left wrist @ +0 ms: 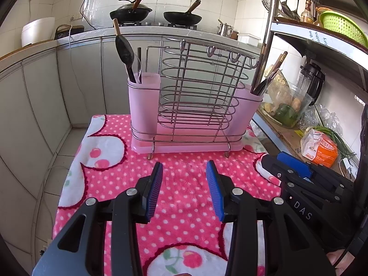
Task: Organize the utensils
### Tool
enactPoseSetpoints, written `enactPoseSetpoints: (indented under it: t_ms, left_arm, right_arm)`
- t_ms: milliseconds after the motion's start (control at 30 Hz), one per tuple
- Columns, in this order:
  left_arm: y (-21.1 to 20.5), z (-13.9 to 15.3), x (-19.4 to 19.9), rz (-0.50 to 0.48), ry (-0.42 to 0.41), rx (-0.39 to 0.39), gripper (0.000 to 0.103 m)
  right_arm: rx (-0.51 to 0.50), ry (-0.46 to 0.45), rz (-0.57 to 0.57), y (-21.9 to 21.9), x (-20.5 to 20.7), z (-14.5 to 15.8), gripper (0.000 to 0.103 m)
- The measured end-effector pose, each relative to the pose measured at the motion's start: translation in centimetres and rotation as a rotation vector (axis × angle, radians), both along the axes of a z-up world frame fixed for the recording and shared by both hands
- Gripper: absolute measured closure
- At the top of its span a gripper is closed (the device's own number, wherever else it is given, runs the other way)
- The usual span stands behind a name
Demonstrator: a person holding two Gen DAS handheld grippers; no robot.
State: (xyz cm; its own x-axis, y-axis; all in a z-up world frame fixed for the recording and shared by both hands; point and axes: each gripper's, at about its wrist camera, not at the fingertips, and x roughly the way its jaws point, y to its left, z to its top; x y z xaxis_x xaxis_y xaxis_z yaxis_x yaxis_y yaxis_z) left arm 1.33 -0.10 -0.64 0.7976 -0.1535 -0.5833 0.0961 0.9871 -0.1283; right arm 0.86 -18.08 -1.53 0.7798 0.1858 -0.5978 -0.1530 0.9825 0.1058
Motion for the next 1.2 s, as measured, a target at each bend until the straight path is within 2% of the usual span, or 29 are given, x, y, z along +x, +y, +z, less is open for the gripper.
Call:
enactPoseSetpoints:
  t_ms: [1200]
  left_arm:
    - [-0.12, -0.6, 0.01, -0.005, 0.015, 0.004, 0.063]
  right_arm:
    - [-0.009, 0.012, 0.005, 0.29, -0.09, -0.3, 0.071]
